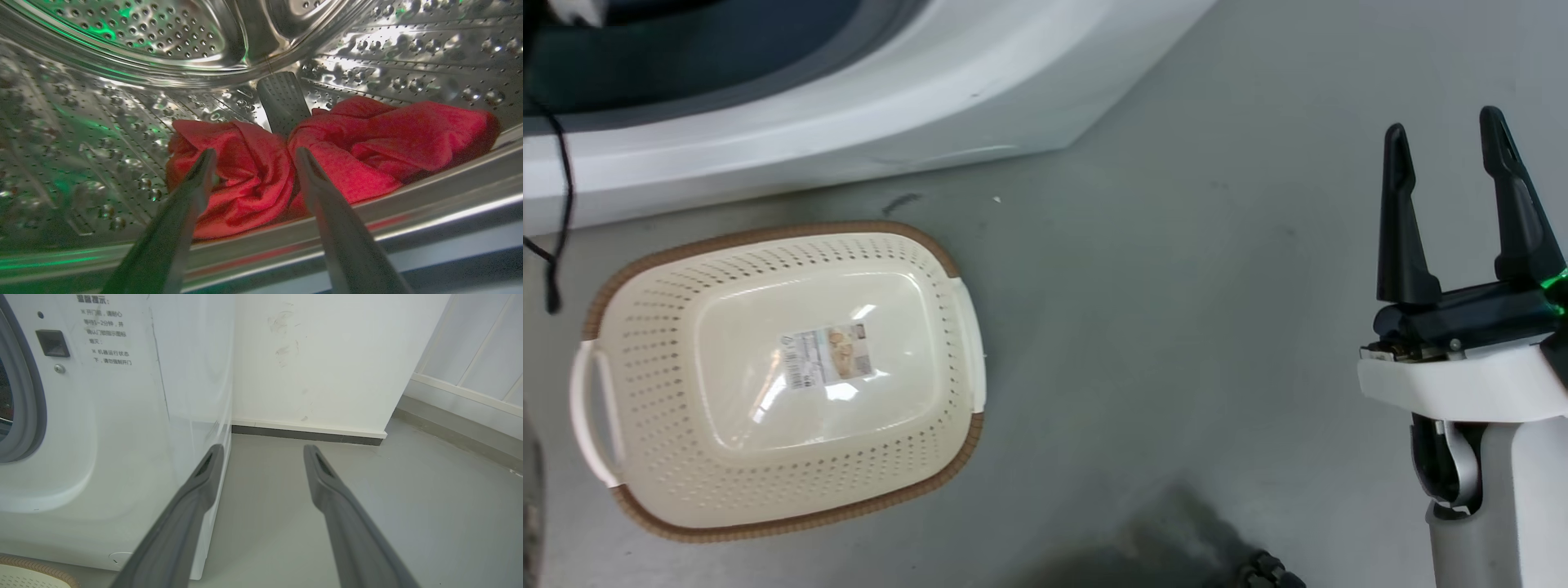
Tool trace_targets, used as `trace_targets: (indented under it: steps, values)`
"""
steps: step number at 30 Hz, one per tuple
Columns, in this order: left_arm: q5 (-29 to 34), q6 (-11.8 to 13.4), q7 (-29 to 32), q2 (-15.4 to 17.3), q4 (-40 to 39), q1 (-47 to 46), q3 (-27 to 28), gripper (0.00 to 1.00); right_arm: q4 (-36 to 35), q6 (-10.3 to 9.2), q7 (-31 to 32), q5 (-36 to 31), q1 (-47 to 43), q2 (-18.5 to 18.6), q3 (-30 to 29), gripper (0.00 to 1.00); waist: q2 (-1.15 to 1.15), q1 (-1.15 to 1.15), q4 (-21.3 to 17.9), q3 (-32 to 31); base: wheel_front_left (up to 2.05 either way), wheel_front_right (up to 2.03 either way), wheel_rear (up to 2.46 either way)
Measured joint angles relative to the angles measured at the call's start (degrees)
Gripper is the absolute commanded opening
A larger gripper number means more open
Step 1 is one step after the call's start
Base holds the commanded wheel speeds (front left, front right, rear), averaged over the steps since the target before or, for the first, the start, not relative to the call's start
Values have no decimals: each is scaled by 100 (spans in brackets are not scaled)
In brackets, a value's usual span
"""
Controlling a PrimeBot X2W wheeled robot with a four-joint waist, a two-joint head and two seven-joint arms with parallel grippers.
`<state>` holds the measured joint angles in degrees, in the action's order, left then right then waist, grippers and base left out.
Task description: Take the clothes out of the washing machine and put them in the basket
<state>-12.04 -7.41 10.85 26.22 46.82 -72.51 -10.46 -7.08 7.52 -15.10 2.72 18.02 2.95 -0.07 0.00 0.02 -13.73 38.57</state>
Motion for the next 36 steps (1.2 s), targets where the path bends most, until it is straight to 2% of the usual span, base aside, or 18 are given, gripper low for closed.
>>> trace_targets:
  steps: [1, 2, 12, 20, 30, 31, 32, 36]
  values:
    - [-109, 0, 365, 119, 171, -312, -82, 100, -20, 0, 0, 56, 49, 0, 70, 100, 0, 0, -108, 122, 0, 0, 0]
    - [-109, 0, 365, 119, 171, -312, -82, 100, -20, 0, 0, 56, 49, 0, 70, 100, 0, 0, -108, 122, 0, 0, 0]
    - [-230, 0, 1906, 576, 762, -1490, -303, 100, -174, 0, 0, 323, 118, 1, 294, 100, 0, 0, -584, 658, 0, 0, 0]
    - [-98, 90, 2292, 881, 750, -1959, -414, 100, -261, 0, 0, 478, 118, 0, 471, 100, 0, -1, -841, 940, 0, 0, 0]
    - [-32, 93, 2505, 1057, 744, -1940, -581, 100, -382, 0, 0, 532, 98, -1, 556, 100, 0, -1, -944, 1178, 0, 0, 0]
    - [-33, 93, 2517, 1061, 740, -1940, -586, 69, -390, -1, 0, 532, 97, -1, 557, 100, 0, -1, -948, 1191, 0, 0, 0]
    - [-37, 93, 2524, 1063, 728, -1940, -587, 0, -396, 0, 0, 532, 96, -1, 559, 100, 0, -1, -950, 1204, 0, 0, 0]
    - [-87, 101, 2470, 1070, 689, -1944, -594, 0, -409, -1, 0, 531, 81, -1, 564, 100, 0, -2, -946, 1244, 0, 0, 0]
